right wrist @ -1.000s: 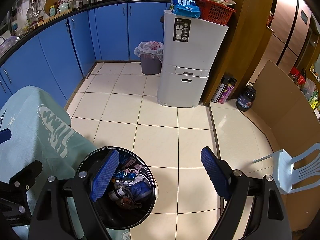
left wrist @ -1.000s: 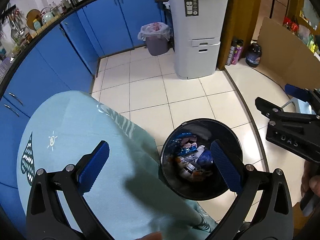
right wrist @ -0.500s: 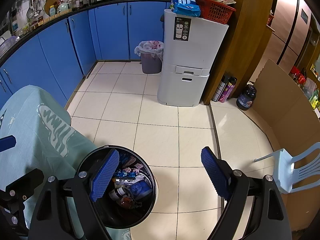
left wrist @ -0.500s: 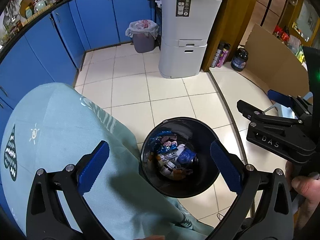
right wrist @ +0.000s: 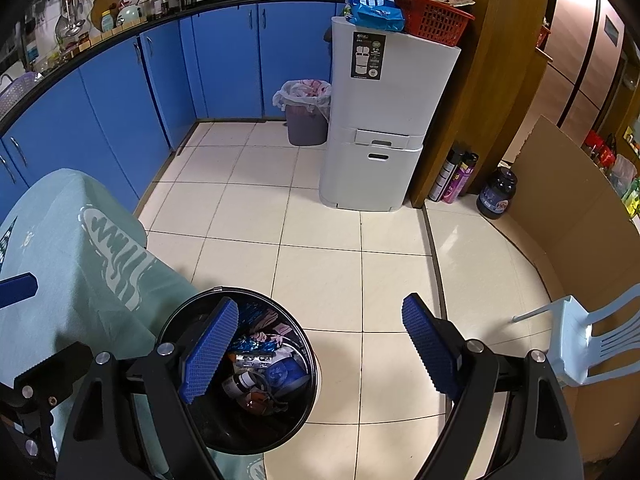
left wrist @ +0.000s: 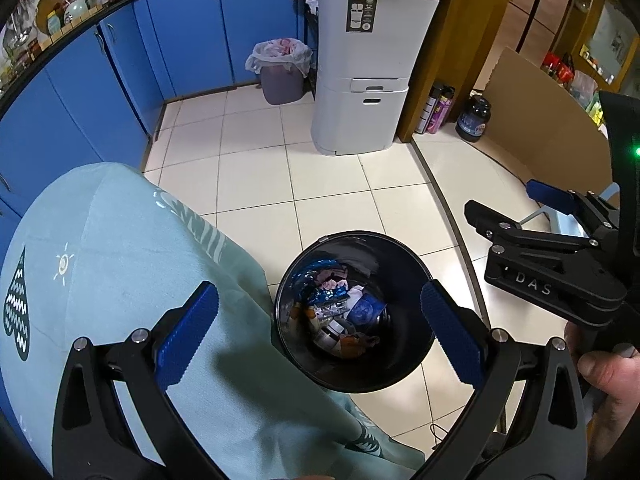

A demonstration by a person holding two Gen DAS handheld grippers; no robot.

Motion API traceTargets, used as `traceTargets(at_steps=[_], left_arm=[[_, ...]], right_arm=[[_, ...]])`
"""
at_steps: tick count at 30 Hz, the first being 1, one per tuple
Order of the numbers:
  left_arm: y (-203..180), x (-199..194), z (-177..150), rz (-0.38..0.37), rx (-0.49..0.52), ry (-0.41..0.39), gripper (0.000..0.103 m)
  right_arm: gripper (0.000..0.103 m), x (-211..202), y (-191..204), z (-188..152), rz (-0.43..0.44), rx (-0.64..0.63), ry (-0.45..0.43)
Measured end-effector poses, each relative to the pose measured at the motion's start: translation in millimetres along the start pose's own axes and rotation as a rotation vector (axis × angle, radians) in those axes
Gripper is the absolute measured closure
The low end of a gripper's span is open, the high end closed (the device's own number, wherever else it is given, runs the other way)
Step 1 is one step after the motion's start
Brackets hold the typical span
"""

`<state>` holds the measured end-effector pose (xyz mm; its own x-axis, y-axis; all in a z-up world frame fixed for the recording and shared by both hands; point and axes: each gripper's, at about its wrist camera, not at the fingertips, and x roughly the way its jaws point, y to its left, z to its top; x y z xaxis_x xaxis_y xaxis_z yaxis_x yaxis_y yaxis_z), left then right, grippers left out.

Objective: Collect trash

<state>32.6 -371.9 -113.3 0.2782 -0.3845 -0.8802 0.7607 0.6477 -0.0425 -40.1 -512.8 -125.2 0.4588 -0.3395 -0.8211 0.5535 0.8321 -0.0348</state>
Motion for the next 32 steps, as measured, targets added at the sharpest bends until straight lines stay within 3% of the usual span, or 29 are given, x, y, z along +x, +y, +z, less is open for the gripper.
traceTargets(at_steps=[6,15,32], left_arm=[[1.8,-1.9,-1.2,0.001,-0.005,0.002,0.003],[4.4,-7.2,-6.1,0.122,-0.009,-0.012,0.003],[3.6,-8.4,-9.4,0.085,0.005,0.018,0.003]], right_arm=[[0.021,-1.4,0.4,1.1,0.015,-0.001,-0.001],[0.021,-4.9,2.4,0.5,0.021,-0.007,-0.006],[0.021,-9.4,4.8,1.2,0.022,-0.013,-0.011]])
